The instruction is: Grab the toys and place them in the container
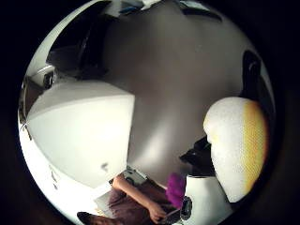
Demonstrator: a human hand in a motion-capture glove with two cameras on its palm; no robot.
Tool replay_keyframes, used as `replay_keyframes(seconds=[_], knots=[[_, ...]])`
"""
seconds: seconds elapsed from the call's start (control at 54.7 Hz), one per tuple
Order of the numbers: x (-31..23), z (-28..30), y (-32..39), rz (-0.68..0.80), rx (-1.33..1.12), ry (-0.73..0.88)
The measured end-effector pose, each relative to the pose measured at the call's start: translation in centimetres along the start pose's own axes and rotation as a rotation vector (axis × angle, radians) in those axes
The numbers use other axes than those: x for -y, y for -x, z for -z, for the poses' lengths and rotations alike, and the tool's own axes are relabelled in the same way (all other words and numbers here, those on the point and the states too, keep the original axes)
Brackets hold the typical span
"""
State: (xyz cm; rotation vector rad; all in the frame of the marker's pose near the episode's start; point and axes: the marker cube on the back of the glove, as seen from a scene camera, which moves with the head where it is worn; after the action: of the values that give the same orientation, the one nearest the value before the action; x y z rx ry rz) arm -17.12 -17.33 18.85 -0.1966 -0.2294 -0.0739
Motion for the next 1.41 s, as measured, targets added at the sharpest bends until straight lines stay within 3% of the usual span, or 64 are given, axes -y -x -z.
replay_keyframes(seconds=[0.165, 0.53, 0.86, 0.969, 1.079, 1.262, 1.408], knots=[[-2.6, 9.6, 5.6, 0.063, -0.042, 0.003], [-10.9, 25.8, 20.5, 0.278, -0.187, -0.209], [-14.6, 26.4, 36.2, 0.565, -0.191, -0.300], [-15.8, 25.1, 37.4, 0.894, -0.138, -0.244], [-14.6, 23.7, 35.8, 0.505, -0.280, -0.128], [-14.1, 23.7, 36.4, 0.612, -0.127, -0.181], [-13.7, 24.1, 35.5, 0.561, -0.100, -0.217]])
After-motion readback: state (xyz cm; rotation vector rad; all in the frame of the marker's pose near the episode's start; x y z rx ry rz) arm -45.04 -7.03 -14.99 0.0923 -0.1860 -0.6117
